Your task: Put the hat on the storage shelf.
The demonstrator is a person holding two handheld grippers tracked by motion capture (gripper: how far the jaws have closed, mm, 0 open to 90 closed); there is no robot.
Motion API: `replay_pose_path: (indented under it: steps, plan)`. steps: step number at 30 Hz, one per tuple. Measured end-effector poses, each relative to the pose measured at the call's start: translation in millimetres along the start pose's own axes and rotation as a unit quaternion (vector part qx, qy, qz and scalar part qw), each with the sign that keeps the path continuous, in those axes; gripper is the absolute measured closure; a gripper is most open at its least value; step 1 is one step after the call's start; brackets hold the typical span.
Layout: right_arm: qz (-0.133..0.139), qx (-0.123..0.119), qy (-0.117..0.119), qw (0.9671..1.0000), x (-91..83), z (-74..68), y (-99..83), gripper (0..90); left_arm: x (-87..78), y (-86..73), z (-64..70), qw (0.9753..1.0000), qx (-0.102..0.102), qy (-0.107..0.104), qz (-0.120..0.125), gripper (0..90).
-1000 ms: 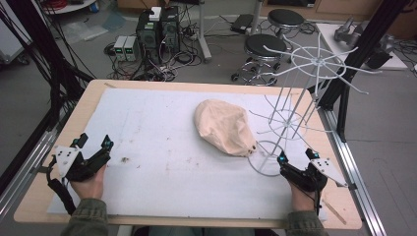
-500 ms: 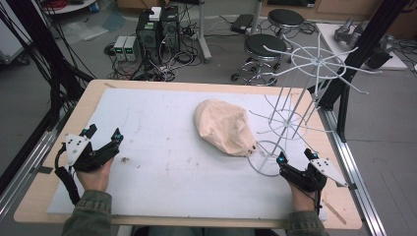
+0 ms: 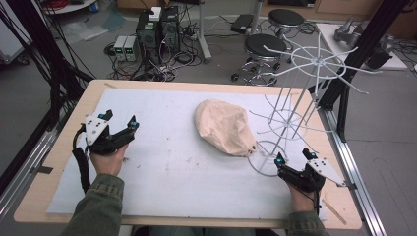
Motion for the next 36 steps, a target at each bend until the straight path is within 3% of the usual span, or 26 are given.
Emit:
replay_pose_path:
  steps: [4,9,12,20,24,29,36]
  plan:
    - [0.001,0.000,0.001,1.0000,0.0,-0.2,0.0,4.9,6.5,1.1,6.0,0.9999,0.006,-0.010,-0.005,21.6]
    - [0.001,0.002,0.001,1.0000,0.2,0.2,0.0,4.9,14.2,0.8,10.8,0.9999,-0.002,-0.015,-0.004,21.7]
    - [0.001,0.003,0.001,1.0000,0.5,0.1,-0.3,4.8,19.7,0.7,14.0,0.9994,-0.012,-0.029,-0.016,22.9]
    - [-0.001,0.007,0.000,1.0000,0.2,-0.8,-0.5,4.8,34.6,7.4,29.4,0.9984,-0.015,-0.048,-0.026,22.7]
    - [-0.002,0.003,0.004,1.0000,-0.2,-1.0,-0.8,4.9,41.0,5.2,31.6,0.9976,-0.015,-0.052,-0.043,21.7]
    - [-0.001,0.005,0.004,1.0000,-0.4,-0.5,-0.9,4.8,49.1,8.9,40.9,0.9971,-0.014,-0.062,-0.042,21.8]
    - [-0.002,0.008,0.003,1.0000,-0.7,-0.2,-1.2,4.8,67.0,17.6,58.5,0.9942,-0.006,-0.094,-0.051,21.3]
Point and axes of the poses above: each handheld gripper's, and its own axes: x roughly forward along the jaws, y roughly out of its top, z roughly to its right, the point moved 2 cm from there along x, roughly forward along the jaws, and after that the axes turned 7 degrees about y, right-handed, at the moved point
